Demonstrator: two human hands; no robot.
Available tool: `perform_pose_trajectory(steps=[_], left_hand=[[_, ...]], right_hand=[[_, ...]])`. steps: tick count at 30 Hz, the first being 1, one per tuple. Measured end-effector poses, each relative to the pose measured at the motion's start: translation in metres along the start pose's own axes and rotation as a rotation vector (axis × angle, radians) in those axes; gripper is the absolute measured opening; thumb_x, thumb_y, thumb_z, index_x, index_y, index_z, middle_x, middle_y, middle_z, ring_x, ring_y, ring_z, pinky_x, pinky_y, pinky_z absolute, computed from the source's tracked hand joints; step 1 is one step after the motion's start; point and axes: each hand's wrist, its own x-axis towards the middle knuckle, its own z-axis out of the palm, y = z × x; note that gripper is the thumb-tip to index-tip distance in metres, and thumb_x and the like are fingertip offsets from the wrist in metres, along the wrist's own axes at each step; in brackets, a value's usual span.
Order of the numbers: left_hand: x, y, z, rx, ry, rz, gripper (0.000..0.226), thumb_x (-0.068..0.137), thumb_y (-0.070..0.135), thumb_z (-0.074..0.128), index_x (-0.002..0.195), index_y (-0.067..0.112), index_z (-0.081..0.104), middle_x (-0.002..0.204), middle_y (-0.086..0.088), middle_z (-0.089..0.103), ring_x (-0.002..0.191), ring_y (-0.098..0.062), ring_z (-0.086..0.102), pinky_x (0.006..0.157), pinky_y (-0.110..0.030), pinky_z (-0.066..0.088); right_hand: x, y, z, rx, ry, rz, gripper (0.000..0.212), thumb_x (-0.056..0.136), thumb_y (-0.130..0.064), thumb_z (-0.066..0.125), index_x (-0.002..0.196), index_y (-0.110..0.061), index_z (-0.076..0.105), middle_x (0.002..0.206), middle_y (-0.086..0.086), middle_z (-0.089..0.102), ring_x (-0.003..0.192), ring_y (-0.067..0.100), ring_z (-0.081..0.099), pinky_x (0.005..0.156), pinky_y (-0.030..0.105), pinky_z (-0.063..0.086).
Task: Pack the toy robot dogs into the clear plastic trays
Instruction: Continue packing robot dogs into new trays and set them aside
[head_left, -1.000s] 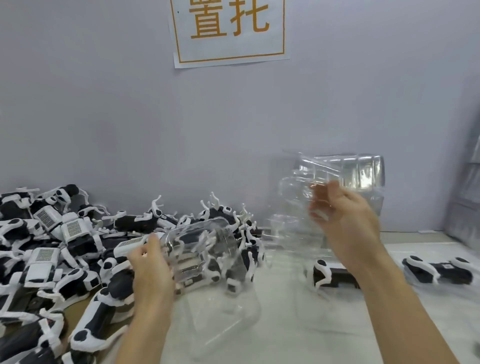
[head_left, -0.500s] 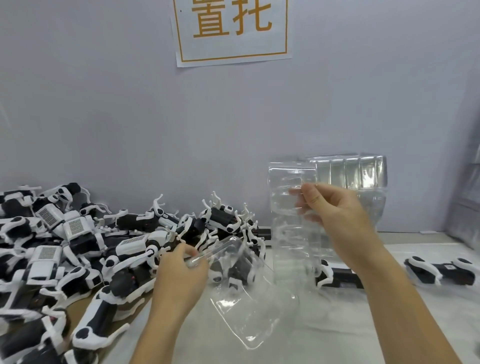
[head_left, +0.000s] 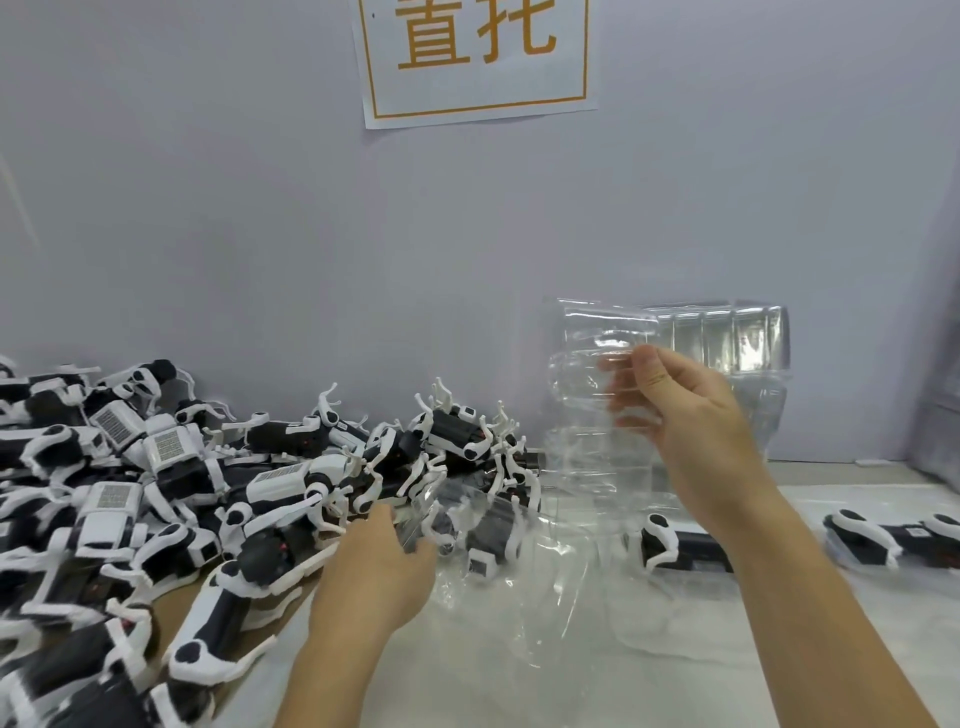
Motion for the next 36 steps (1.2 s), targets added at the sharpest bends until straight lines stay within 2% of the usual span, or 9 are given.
perform_pose_trajectory(steps=[3,7,14,21,24,27,30,34,36], left_hand=[[0.001,0.001,0.005,-0.102,0.022,0.043,0.015,0.098,0.041,0.053,0.101,0.028,0.046,0.081,0.019,0.047,0.070,0.005,0.044,0.061,-0.020,0.039],[0.004,-0.001,-0.002,-0.034,0.073,0.002,0.024,0.096,0.046,0.055,0.088,0.023,0.049,0.085,0.009,0.056,0.076,-0.008,0.053,0.069,-0.033,0.045],[-0.002,0.002,-0.026,0.053,0.041,-0.052,0.031,0.086,0.047,0.058,0.081,0.019,0.047,0.086,0.000,0.058,0.072,-0.015,0.051,0.056,-0.030,0.034],[-0.004,0.004,-0.039,0.062,0.044,-0.068,0.033,0.082,0.048,0.058,0.078,0.019,0.045,0.079,0.002,0.056,0.068,-0.015,0.049,0.057,-0.030,0.035],[-0.005,0.004,-0.039,0.094,-0.065,-0.072,0.033,0.083,0.052,0.056,0.086,0.021,0.044,0.091,0.002,0.059,0.077,-0.016,0.053,0.062,-0.032,0.039],[-0.003,0.002,-0.036,0.152,-0.171,-0.073,0.040,0.085,0.053,0.054,0.105,0.018,0.048,0.103,0.002,0.059,0.090,-0.017,0.058,0.071,-0.033,0.047],[-0.002,-0.003,-0.028,0.228,-0.259,-0.102,0.054,0.086,0.056,0.050,0.120,0.014,0.048,0.105,0.000,0.059,0.085,-0.018,0.062,0.068,-0.030,0.049],[0.002,-0.007,-0.005,0.278,-0.253,-0.131,0.056,0.092,0.050,0.048,0.134,0.013,0.043,0.123,-0.009,0.057,0.109,-0.029,0.061,0.085,-0.037,0.052],[0.004,-0.005,0.006,0.220,-0.188,-0.146,0.054,0.095,0.049,0.047,0.135,0.012,0.040,0.130,-0.011,0.053,0.111,-0.028,0.058,0.086,-0.039,0.052]], right_hand=[[0.000,0.000,0.001,-0.004,0.009,0.000,0.033,0.087,-0.045,0.050,0.087,-0.020,0.073,0.077,-0.006,0.068,0.074,0.008,0.063,0.071,0.027,0.050],[0.000,0.000,0.001,-0.004,0.055,-0.011,0.034,0.092,-0.042,0.050,0.089,-0.016,0.072,0.072,-0.009,0.066,0.070,0.006,0.062,0.069,0.024,0.050],[0.001,-0.001,-0.003,0.040,0.140,-0.008,0.033,0.100,-0.036,0.048,0.087,-0.020,0.073,0.074,-0.006,0.065,0.068,0.008,0.061,0.065,0.022,0.048],[0.002,-0.004,-0.004,0.101,0.202,-0.030,0.031,0.100,-0.036,0.048,0.087,-0.023,0.073,0.082,-0.003,0.066,0.075,0.011,0.061,0.071,0.030,0.048],[0.001,-0.006,-0.006,0.098,0.188,-0.041,0.032,0.102,-0.034,0.046,0.091,-0.019,0.071,0.083,-0.001,0.065,0.079,0.014,0.060,0.073,0.033,0.048],[0.000,-0.007,-0.005,0.108,0.170,-0.052,0.031,0.103,-0.033,0.045,0.090,-0.020,0.070,0.080,-0.005,0.064,0.078,0.012,0.060,0.071,0.031,0.047],[0.000,-0.006,-0.004,0.111,0.155,-0.050,0.032,0.102,-0.035,0.045,0.089,-0.021,0.071,0.081,-0.006,0.064,0.078,0.011,0.060,0.072,0.031,0.047],[0.000,-0.003,-0.003,0.092,0.144,-0.047,0.032,0.102,-0.036,0.045,0.090,-0.021,0.071,0.080,-0.006,0.064,0.076,0.010,0.060,0.070,0.029,0.047],[0.001,-0.002,-0.002,0.066,0.127,-0.037,0.031,0.102,-0.036,0.046,0.090,-0.022,0.072,0.079,-0.006,0.065,0.076,0.011,0.060,0.071,0.030,0.047]])
